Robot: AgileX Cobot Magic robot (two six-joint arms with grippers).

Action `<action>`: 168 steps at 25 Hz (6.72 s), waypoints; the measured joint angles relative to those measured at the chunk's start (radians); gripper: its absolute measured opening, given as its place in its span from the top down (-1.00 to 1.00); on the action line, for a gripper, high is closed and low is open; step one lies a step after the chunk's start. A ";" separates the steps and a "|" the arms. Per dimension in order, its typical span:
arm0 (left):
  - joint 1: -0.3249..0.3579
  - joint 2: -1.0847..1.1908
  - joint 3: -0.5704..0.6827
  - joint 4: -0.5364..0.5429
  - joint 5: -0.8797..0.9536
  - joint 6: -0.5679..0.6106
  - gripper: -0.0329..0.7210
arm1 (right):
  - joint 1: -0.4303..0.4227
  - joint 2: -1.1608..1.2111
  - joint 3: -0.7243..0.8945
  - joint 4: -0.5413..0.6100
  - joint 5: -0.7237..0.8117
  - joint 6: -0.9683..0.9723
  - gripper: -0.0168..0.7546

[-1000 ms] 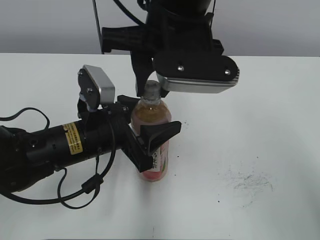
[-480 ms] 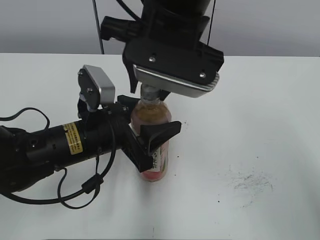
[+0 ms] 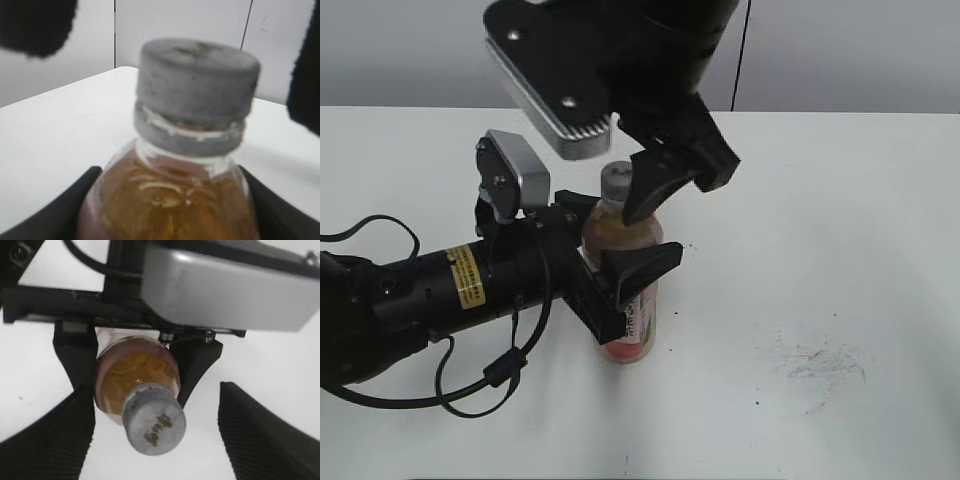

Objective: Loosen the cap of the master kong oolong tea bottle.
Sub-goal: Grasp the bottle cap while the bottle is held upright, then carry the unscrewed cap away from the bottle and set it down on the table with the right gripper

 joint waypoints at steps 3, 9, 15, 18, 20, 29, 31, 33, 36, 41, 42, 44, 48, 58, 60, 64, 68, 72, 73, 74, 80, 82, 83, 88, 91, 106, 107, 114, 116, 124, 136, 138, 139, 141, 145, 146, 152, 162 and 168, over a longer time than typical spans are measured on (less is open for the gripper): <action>0.000 0.000 0.000 0.000 0.000 0.000 -0.27 | 0.000 0.000 0.000 0.001 0.000 0.273 -0.54; 0.000 0.000 0.000 0.000 0.000 0.000 -0.27 | 0.000 0.000 0.000 0.001 0.000 0.777 -0.53; 0.000 0.000 0.000 0.000 0.000 0.000 -0.27 | 0.000 0.000 0.000 -0.013 0.000 1.268 -0.50; 0.000 0.000 0.000 0.000 0.000 0.000 -0.27 | 0.000 0.000 0.000 -0.052 0.000 1.493 -0.38; 0.000 0.000 0.000 0.000 0.000 0.000 -0.27 | 0.000 0.000 0.000 -0.065 0.000 1.589 -0.28; 0.000 0.000 0.000 -0.001 0.000 0.000 -0.27 | 0.000 0.000 0.000 -0.058 0.000 1.643 0.20; 0.000 0.000 0.000 -0.002 0.000 0.000 -0.27 | 0.000 0.000 -0.001 -0.058 0.000 1.617 0.26; 0.000 0.000 0.000 -0.002 0.001 0.000 -0.27 | 0.000 0.000 -0.001 -0.056 0.000 1.560 0.26; 0.000 0.000 0.000 -0.002 0.001 0.000 -0.27 | 0.000 0.000 -0.001 -0.052 0.000 1.413 0.26; 0.000 0.000 0.000 -0.002 0.001 -0.001 -0.27 | 0.000 0.000 -0.002 -0.047 0.000 1.024 0.26; 0.000 0.000 0.000 -0.002 0.001 -0.001 -0.27 | 0.000 0.000 -0.003 -0.045 0.000 0.946 0.26; 0.000 0.000 0.000 -0.002 0.001 -0.001 -0.27 | 0.000 0.000 -0.003 -0.042 0.000 0.756 0.26; 0.000 0.000 0.000 -0.002 0.001 -0.001 -0.27 | 0.000 0.000 -0.003 -0.039 0.003 0.396 0.26; 0.000 0.000 0.000 -0.004 0.002 -0.001 -0.27 | 0.000 0.000 -0.003 -0.035 0.009 -0.283 0.26; 0.000 0.000 0.000 -0.006 0.002 -0.001 -0.27 | 0.000 0.000 -0.003 -0.035 0.009 -0.450 0.26; 0.000 0.000 0.000 -0.009 0.003 -0.004 -0.27 | 0.000 0.000 -0.003 -0.035 0.008 -0.729 0.26; 0.000 0.000 0.000 -0.010 0.003 -0.004 -0.27 | 0.000 0.000 -0.003 -0.032 0.008 -0.873 0.26; 0.000 0.000 0.000 -0.010 0.003 -0.005 -0.27 | 0.000 0.000 -0.003 -0.032 0.008 -0.947 0.26; 0.000 0.000 0.000 -0.010 0.003 -0.005 -0.27 | 0.000 0.000 -0.003 -0.032 0.008 -0.963 0.26; 0.000 0.000 0.000 -0.010 0.003 -0.005 -0.27 | 0.000 0.000 -0.003 -0.032 0.007 -0.976 0.26; 0.000 0.000 0.000 -0.013 0.004 -0.008 -0.27 | 0.000 0.000 -0.003 -0.032 0.005 -1.143 0.26; 0.000 0.000 0.000 -0.014 0.004 -0.008 -0.27 | 0.000 0.000 -0.003 -0.032 0.005 -1.198 0.26; 0.000 0.000 0.000 -0.014 0.004 -0.008 -0.27 | 0.000 0.000 -0.003 -0.032 0.005 -1.213 0.26; 0.000 0.000 0.000 -0.015 0.004 -0.008 -0.27 | 0.000 0.000 -0.003 -0.031 0.005 -1.282 0.26; 0.000 0.000 0.000 -0.015 0.004 -0.008 -0.27 | 0.000 0.000 -0.003 -0.025 0.005 -1.345 0.26; 0.001 0.000 0.001 -0.015 0.002 -0.008 -0.27 | 0.003 0.000 -0.006 -0.030 0.007 -1.450 0.26; 0.001 0.000 0.001 -0.015 0.002 -0.008 -0.27 | 0.004 0.000 -0.006 -0.031 0.007 -1.448 0.26; 0.001 0.000 0.000 -0.012 0.003 -0.005 -0.27 | 0.011 -0.018 -0.010 -0.011 -0.001 -1.411 0.26; 0.001 0.000 0.000 -0.011 0.004 -0.004 -0.27 | 0.011 -0.018 -0.010 -0.005 -0.001 -1.386 0.26; 0.001 0.000 0.000 -0.011 0.004 -0.004 -0.27 | -0.006 -0.020 -0.010 -0.132 -0.002 -1.041 0.26; 0.001 0.000 0.000 -0.011 0.004 -0.004 -0.27 | -0.236 -0.014 0.038 -0.192 -0.004 -0.136 0.26; 0.001 0.000 0.000 -0.011 0.004 -0.004 -0.27 | -0.282 0.004 0.039 -0.192 -0.004 0.059 0.26; 0.001 0.000 0.000 -0.011 0.004 -0.004 -0.27 | -0.307 0.017 0.040 -0.192 -0.004 0.169 0.26; 0.001 0.000 0.000 -0.011 0.004 -0.004 -0.27 | -0.351 0.043 0.040 -0.192 -0.004 0.381 0.26; 0.001 0.000 0.000 -0.011 0.004 -0.004 -0.27 | -0.417 0.105 0.068 -0.180 -0.005 0.775 0.26; 0.001 0.000 0.000 -0.011 0.003 -0.004 -0.27 | -0.426 0.122 0.088 -0.174 -0.005 0.853 0.26; 0.001 0.000 0.000 -0.011 0.003 -0.004 -0.27 | -0.435 0.199 0.286 -0.157 -0.016 1.101 0.26; 0.001 0.000 0.000 -0.011 0.003 -0.004 -0.27 | -0.436 0.205 0.505 -0.099 -0.245 1.299 0.24; 0.001 0.000 0.000 -0.010 0.003 -0.004 -0.27 | -0.436 0.205 0.505 -0.103 -0.279 1.332 0.12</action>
